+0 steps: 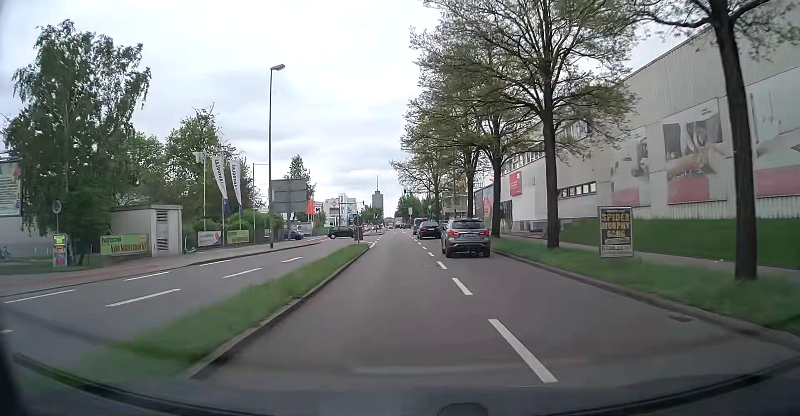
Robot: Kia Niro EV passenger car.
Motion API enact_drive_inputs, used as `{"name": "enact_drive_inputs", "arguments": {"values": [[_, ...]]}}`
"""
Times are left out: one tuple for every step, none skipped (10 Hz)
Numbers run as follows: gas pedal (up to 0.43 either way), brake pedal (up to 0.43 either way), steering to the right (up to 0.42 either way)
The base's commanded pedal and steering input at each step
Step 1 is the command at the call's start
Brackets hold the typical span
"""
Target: Follow the waypoints while adhering to traffic rules and regulations
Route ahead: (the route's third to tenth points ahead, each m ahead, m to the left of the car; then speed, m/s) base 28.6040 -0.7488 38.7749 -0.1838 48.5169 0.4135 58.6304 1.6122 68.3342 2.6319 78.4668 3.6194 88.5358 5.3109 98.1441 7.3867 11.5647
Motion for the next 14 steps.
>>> {"name": "enact_drive_inputs", "arguments": {"values": [[0.28, 0.0, -0.009], [0.28, 0.0, -0.009], [0.268, 0.0, -0.005], [0.268, 0.0, -0.002], [0.268, 0.0, 0.003], [0.268, 0.0, 0.004], [0.268, 0.0, 0.004], [0.268, 0.0, 0.007], [0.268, 0.0, 0.01], [0.268, 0.0, 0.01], [0.268, 0.0, 0.01], [0.268, 0.0, 0.009], [0.248, 0.0, 0.009], [0.248, 0.0, 0.006]]}}
